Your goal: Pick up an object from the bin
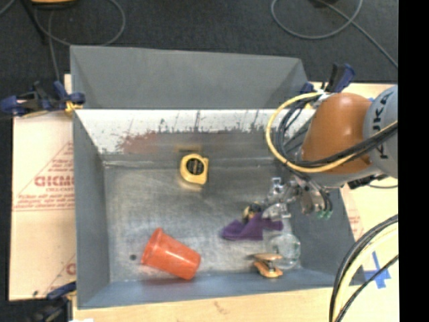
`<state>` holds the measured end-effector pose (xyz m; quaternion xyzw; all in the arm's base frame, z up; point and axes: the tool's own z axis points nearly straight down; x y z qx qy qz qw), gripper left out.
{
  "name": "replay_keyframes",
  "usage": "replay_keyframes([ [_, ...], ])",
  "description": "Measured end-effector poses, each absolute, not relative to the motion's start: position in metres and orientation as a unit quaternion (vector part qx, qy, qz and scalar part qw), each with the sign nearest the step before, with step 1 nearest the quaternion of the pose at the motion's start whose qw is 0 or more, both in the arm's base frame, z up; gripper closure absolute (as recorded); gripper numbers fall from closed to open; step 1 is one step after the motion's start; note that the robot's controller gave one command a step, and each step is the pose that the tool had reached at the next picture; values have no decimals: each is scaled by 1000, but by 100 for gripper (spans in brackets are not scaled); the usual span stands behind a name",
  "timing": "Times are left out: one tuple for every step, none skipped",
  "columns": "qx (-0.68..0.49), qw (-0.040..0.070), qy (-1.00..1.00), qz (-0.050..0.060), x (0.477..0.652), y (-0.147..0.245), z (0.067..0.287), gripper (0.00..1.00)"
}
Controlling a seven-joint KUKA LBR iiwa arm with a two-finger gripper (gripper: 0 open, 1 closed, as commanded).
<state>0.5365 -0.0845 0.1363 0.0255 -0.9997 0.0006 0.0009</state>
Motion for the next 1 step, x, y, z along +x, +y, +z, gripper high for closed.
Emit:
replay_keyframes([
  [14,-2,-1000,0,534,-88,241,100],
])
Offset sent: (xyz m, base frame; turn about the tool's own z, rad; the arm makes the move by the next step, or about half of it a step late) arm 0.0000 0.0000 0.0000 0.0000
